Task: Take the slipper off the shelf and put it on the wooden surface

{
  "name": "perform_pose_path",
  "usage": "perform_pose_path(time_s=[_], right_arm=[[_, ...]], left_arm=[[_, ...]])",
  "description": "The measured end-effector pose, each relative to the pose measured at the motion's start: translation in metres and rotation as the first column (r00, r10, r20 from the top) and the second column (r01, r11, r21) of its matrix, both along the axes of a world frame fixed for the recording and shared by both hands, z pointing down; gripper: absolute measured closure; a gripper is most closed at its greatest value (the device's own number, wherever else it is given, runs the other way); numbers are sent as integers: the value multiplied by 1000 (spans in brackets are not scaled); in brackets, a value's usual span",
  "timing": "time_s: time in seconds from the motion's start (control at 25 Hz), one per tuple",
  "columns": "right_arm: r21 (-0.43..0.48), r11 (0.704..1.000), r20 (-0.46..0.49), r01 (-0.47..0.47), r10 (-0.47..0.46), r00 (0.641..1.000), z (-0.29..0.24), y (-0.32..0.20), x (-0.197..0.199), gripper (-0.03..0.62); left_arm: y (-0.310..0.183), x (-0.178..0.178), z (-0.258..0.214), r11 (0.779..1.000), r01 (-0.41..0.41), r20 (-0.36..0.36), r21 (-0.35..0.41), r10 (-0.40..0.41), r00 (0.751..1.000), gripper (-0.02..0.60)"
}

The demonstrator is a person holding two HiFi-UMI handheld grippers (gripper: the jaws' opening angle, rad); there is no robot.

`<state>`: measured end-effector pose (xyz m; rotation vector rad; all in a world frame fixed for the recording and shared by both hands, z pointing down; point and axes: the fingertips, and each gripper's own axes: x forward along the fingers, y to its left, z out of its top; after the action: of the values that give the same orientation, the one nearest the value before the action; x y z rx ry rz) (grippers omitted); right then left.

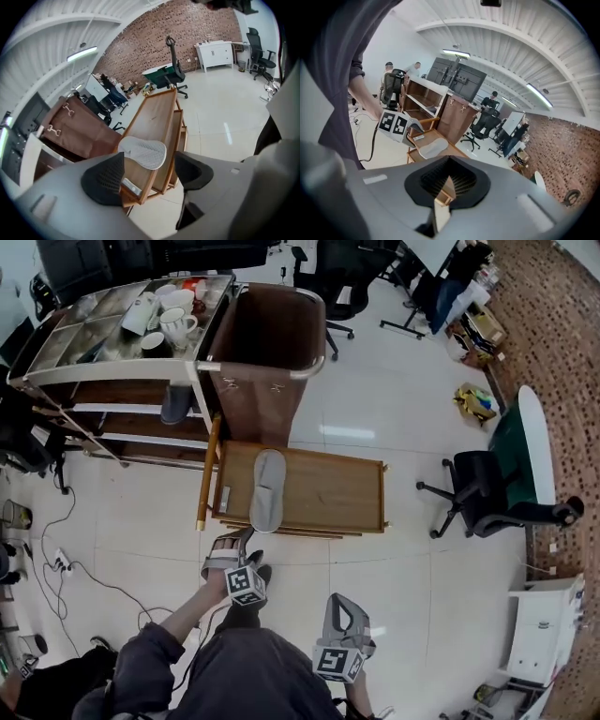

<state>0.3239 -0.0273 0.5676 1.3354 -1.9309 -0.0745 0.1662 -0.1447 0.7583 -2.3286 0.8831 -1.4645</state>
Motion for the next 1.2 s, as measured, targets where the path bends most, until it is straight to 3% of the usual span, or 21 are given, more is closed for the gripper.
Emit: perform_pose_path(time_s=[0.2, 0.36, 0.56, 0.72, 0.96, 1.2], right_arm=[[28, 992, 33, 124, -125, 992, 3, 31, -18, 592], [53, 979, 23, 197, -199, 980, 8, 85, -27, 591], [69, 971, 13, 230, -231, 973, 27, 163, -29, 592], [44, 973, 1, 226, -226, 974, 34, 215, -19, 592], [46, 978, 45, 201, -203, 978, 26, 240, -13, 592], [74, 962, -19, 262, -261, 965, 18, 237, -34, 592]], left_arm=[[78, -2, -64, 995, 74, -89, 63, -68, 994, 307], [160, 6, -97, 987, 139, -199, 79, -121, 972, 369], [261, 20, -139, 961, 172, -325, 216, -95, 941, 565], [327, 35, -148, 968, 155, -359, 195, -77, 930, 565], [362, 39, -145, 978, 185, -376, 100, -135, 917, 565], [361, 32, -170, 972, 180, -373, 152, -113, 921, 565]])
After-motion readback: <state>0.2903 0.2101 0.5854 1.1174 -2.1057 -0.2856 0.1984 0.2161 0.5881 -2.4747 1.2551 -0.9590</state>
